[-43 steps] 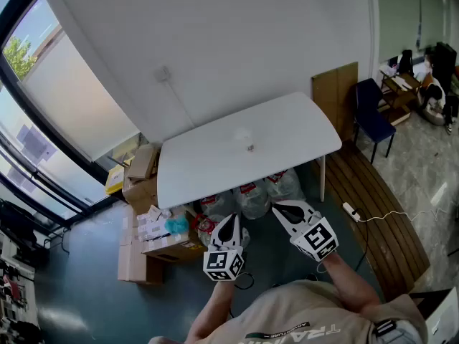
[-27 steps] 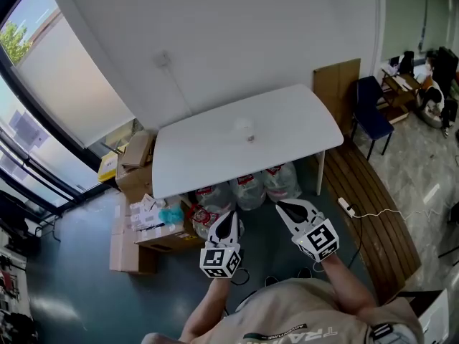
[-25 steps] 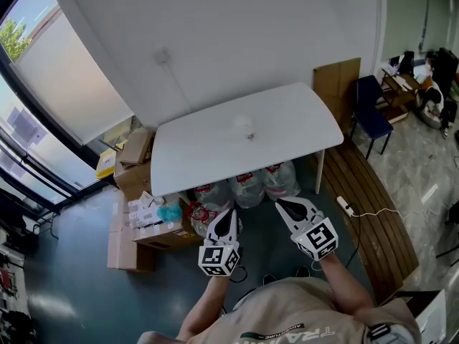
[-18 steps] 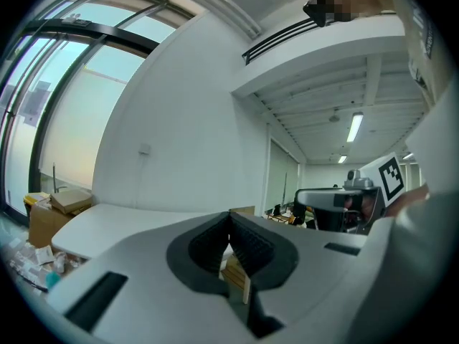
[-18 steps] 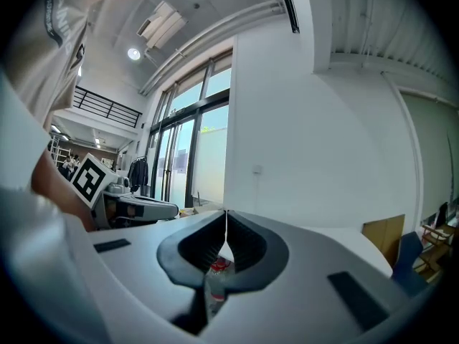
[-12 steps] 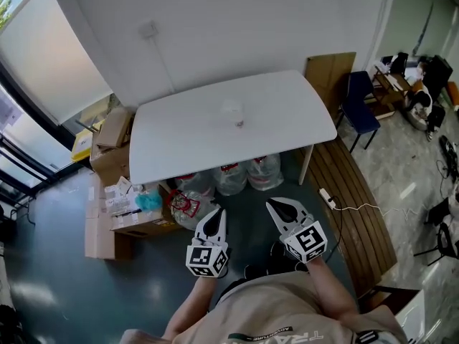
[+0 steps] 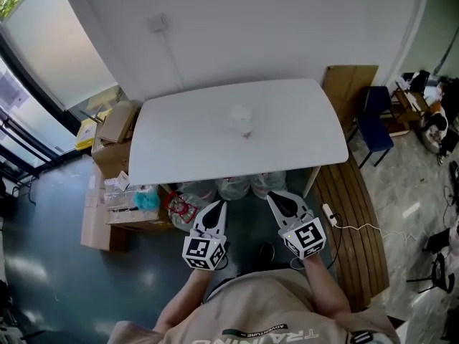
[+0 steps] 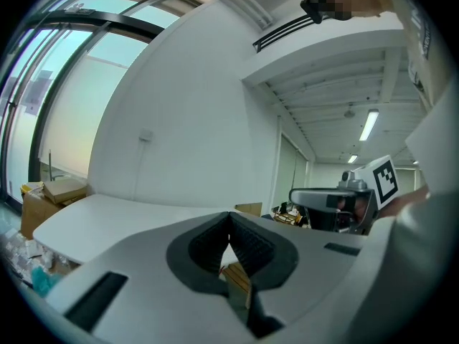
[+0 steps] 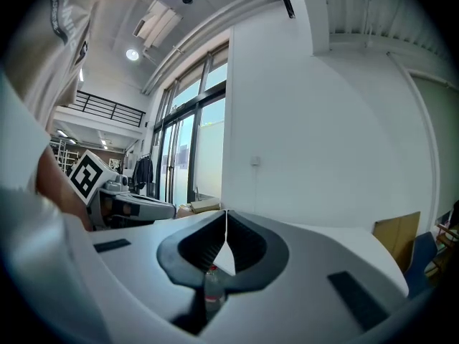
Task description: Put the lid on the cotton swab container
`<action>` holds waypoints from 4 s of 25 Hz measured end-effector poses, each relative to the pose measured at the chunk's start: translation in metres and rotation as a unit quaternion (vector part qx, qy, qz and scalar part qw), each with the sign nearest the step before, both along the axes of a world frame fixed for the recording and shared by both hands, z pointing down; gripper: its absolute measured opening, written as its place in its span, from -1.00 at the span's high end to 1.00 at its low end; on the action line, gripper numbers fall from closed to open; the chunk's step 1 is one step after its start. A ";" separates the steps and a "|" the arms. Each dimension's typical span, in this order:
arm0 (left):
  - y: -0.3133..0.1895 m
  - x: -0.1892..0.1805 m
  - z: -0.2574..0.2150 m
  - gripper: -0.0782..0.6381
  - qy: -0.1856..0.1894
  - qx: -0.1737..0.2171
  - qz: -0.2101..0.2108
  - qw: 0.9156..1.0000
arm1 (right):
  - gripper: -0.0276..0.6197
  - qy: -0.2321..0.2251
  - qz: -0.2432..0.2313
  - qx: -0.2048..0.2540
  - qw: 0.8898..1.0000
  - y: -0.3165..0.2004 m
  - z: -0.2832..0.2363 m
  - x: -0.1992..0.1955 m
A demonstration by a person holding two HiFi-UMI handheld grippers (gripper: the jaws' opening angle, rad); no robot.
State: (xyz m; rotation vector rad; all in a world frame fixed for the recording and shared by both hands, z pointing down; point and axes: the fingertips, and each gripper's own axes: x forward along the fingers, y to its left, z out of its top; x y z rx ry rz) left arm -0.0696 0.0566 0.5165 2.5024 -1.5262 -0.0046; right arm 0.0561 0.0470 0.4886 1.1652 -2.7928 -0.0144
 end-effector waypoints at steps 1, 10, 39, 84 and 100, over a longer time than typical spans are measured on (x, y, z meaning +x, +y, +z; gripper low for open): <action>-0.010 0.004 -0.001 0.74 0.001 0.002 -0.003 1.000 | 0.86 0.000 -0.003 0.001 1.000 -0.011 0.000 0.004; -0.084 0.027 0.005 0.75 0.003 0.000 -0.021 1.000 | 0.86 -0.005 -0.031 0.001 1.000 -0.088 0.005 0.021; -0.275 -0.012 -0.018 0.74 -0.003 0.019 0.068 0.997 | 0.86 0.022 0.030 0.000 0.999 -0.269 -0.018 -0.042; -0.398 -0.003 0.024 0.75 -0.026 -0.033 0.014 0.999 | 0.86 0.089 -0.105 -0.181 0.974 -0.385 0.117 -0.067; -0.378 -0.022 0.041 0.74 0.009 -0.053 -0.004 0.999 | 0.86 0.197 -0.127 -0.260 0.937 -0.388 0.190 -0.084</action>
